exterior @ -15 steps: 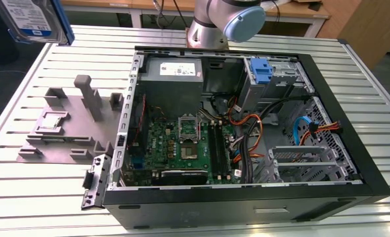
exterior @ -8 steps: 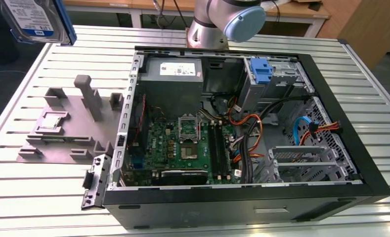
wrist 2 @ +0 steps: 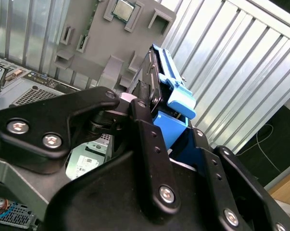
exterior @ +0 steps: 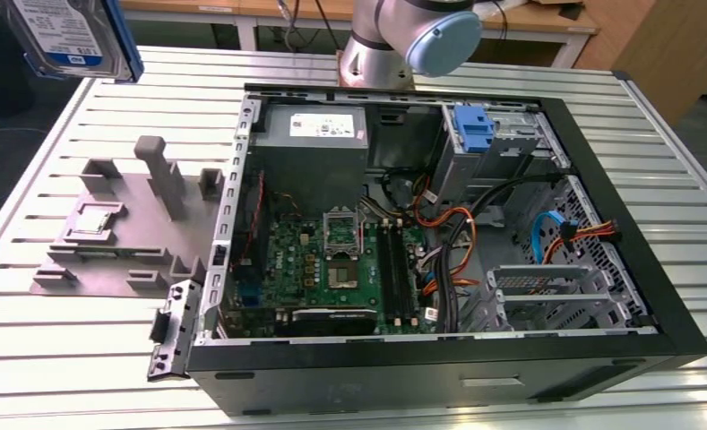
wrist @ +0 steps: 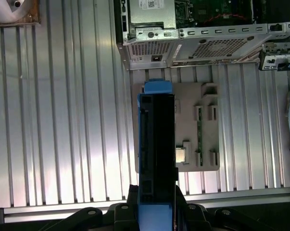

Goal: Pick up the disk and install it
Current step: 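Pick up the disk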

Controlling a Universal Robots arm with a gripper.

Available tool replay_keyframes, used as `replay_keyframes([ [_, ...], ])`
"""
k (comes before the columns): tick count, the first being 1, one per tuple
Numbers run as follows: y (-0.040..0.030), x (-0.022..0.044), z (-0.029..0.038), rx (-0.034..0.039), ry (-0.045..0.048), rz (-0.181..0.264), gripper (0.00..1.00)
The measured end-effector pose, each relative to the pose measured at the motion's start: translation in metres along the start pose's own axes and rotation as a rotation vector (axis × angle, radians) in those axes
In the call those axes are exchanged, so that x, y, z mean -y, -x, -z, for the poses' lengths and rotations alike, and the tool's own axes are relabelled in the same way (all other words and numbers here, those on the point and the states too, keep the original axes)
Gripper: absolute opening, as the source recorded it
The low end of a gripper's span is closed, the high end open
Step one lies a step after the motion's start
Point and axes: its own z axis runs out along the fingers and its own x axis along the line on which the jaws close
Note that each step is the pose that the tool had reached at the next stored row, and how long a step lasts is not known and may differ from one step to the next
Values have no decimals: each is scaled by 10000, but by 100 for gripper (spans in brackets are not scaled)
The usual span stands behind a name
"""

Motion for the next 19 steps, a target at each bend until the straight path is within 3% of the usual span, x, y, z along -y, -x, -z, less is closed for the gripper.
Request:
replay_keyframes([
  [12,-8,-77,-2,0,0,-9,37],
  [19,-9,-82,-2,0,0,-16,37],
])
